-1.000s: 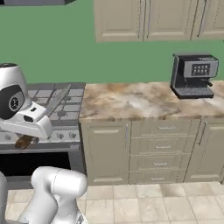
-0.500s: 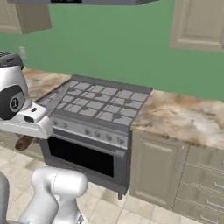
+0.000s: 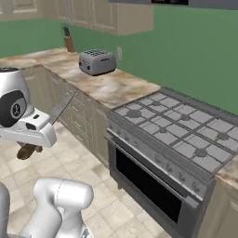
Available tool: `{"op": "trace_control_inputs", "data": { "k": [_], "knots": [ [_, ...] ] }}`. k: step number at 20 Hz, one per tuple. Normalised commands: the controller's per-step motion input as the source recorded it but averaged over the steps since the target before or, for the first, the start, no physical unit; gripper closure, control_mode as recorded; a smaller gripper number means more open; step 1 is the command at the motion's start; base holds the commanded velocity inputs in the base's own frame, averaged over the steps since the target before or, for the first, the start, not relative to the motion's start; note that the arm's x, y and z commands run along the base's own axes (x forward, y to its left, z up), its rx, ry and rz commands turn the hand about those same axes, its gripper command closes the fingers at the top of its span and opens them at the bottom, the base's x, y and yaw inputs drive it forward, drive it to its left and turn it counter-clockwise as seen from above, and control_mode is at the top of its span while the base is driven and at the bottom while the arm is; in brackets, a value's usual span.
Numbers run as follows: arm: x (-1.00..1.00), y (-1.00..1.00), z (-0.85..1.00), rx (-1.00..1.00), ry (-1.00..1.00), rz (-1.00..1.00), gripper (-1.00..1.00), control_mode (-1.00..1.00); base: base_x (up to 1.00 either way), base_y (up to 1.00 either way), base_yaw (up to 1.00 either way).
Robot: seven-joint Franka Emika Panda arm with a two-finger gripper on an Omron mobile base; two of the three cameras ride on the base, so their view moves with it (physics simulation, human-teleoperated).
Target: Move the cutting board and knife to the sink. Then move spray from the cabinet to the counter.
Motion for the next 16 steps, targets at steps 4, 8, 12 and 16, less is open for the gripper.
{"op": "trace_control_inputs", "data": {
  "k": [4,8,12,16],
  "knots": [
    [0.00,0.00,0.00,0.00,0.00,0.00,1.00,1.00,0.24,0.06,0.92],
    [0.00,0.00,0.00,0.00,0.00,0.00,1.00,1.00,0.49,0.10,0.83],
    [0.00,0.00,0.00,0.00,0.00,0.00,1.00,1.00,1.00,0.35,0.26],
    [0.00,0.00,0.00,0.00,0.00,0.00,1.00,1.00,0.95,0.85,0.07]
  ]
}}
